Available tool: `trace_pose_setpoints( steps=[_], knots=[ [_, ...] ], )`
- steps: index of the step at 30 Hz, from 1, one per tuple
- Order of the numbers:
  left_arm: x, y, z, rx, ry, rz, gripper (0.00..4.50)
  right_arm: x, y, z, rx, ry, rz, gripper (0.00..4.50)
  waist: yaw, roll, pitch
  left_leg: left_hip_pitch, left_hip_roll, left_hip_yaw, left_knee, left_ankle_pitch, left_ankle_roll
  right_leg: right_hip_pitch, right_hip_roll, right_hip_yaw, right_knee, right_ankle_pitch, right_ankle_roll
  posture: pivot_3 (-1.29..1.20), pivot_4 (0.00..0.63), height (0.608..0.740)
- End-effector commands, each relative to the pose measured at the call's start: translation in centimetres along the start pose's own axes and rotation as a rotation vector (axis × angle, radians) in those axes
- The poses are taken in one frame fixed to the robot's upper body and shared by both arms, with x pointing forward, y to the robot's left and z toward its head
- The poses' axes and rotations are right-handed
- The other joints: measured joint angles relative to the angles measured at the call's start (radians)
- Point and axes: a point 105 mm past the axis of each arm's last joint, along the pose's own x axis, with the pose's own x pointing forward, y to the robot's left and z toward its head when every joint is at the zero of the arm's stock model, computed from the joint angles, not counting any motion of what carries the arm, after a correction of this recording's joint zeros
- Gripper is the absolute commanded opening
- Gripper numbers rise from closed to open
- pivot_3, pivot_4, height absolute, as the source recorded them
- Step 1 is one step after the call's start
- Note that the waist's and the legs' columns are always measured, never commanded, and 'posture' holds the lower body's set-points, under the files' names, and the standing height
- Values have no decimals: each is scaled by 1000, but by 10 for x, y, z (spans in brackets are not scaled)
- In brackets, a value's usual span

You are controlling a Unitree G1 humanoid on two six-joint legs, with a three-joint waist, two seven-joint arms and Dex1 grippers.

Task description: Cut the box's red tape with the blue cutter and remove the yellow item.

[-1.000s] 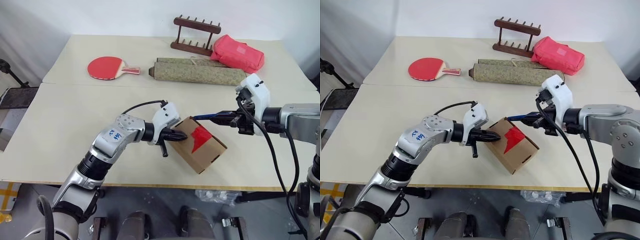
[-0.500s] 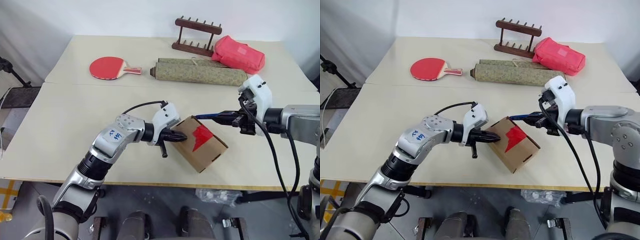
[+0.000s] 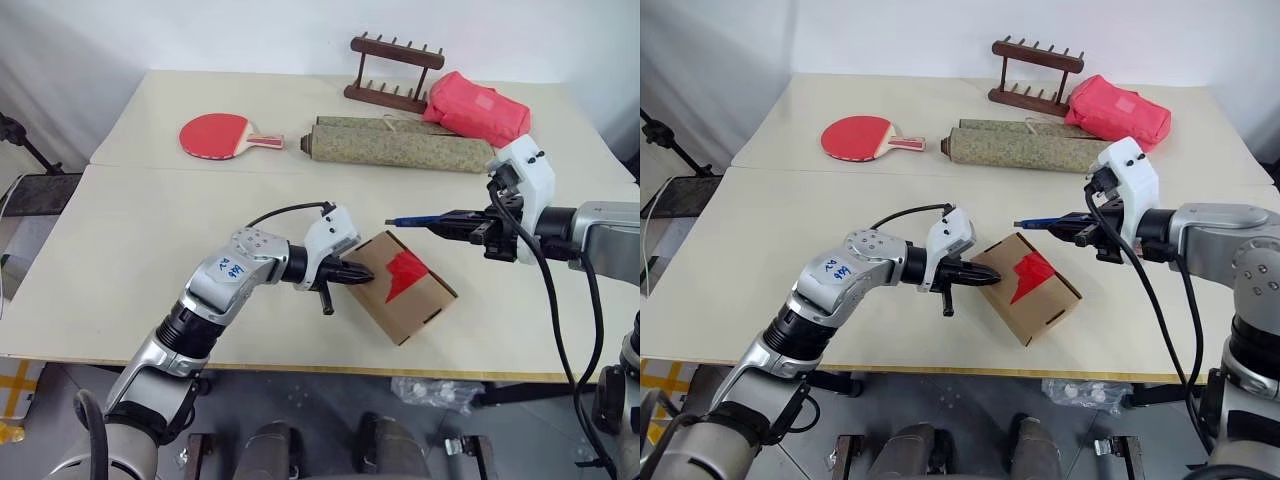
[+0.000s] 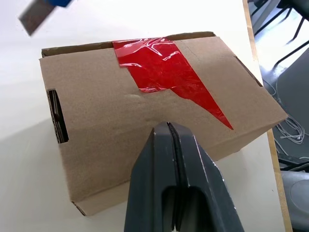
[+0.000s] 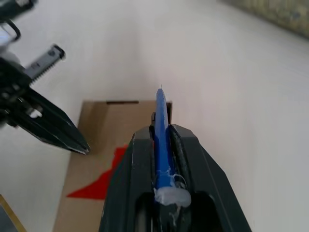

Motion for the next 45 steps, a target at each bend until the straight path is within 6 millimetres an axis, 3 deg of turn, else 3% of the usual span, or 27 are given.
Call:
trace_pose_setpoints(
  steps=[1,10,16,24,34,45],
  knots=[
    [4,1,1,14,16,3,0,-4,-3,2,-8,-23,-23,161,0,0,0,0,0,0,0,0,0,0,0,0,0,0,0,0,150,740],
    [4,3,1,15,16,5,0,-5,-9,-17,7,37,-49,161,0,0,0,0,0,0,0,0,0,0,0,0,0,0,0,0,150,740],
    [3,3,1,16,17,2,0,-5,-10,-19,5,37,-55,161,0,0,0,0,0,0,1,0,1,0,0,0,0,0,0,0,150,740],
    [3,2,0,14,19,0,0,-13,-7,0,-6,-34,-44,161,0,0,0,0,0,0,1,0,1,0,0,0,0,0,0,0,150,740],
    [4,1,0,12,17,-2,0,-9,-7,-21,9,44,-46,161,0,0,0,0,0,0,1,0,1,0,0,0,0,0,0,0,150,740],
    [7,2,-2,9,26,6,0,-11,-5,-24,-37,115,-45,161,0,0,0,0,0,-1,1,0,1,0,-1,0,0,0,0,0,150,740]
  ],
)
